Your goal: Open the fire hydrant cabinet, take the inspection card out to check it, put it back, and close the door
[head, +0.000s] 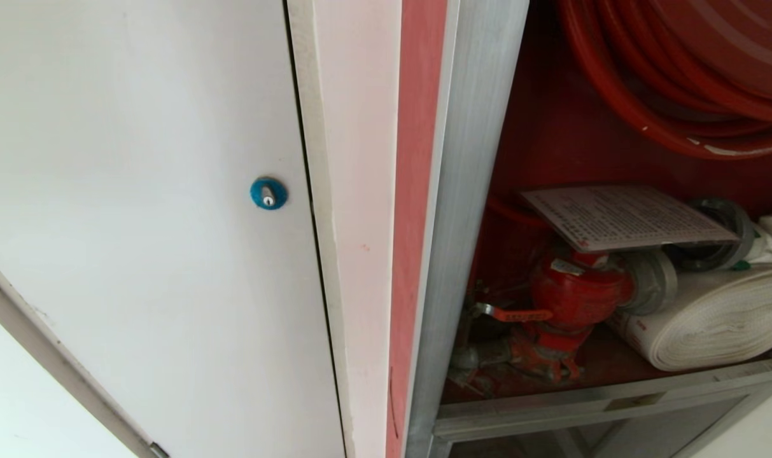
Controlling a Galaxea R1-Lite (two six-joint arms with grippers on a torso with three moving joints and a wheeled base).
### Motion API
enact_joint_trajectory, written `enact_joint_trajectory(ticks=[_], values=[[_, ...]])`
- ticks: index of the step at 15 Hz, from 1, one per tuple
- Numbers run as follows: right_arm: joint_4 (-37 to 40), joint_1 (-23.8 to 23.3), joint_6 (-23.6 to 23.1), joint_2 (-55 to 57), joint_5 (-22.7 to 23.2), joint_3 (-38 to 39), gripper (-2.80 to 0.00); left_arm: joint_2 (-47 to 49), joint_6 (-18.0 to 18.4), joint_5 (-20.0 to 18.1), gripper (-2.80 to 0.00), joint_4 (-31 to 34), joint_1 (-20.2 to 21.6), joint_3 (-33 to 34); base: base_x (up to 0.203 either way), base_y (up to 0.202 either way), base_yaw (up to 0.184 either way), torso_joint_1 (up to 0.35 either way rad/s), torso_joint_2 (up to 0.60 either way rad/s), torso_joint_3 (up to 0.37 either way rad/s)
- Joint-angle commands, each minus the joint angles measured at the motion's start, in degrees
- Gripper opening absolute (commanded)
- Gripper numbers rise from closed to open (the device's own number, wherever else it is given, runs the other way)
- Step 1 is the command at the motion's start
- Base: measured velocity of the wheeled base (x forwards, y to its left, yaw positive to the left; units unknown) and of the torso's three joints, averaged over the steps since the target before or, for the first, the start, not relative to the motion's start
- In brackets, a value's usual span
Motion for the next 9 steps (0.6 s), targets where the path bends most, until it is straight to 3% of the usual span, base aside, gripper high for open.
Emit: enact_joint_trajectory(ticks=[1,7,9], values=[[0.00,0.01,0.03,0.18,-0.02,-0.02,-2.80,-0.04,-0.02,0.00,-2.80,-0.04,0.01,-0.04,0.000,0.000,0.000,0.000,0.00,0.000],[0.09,0.01,-0.06,0.18,-0.02,-0.05,-2.80,-0.04,0.24,-0.10,-2.80,-0.03,0.01,0.02,0.000,0.000,0.000,0.000,0.00,0.000],[0.09,0.01,-0.15,0.09,0.06,-0.02,-2.80,-0.04,0.07,-0.09,-2.80,0.04,0.01,0.04,-0.141,0.000,0.002,0.012,0.01,0.002]])
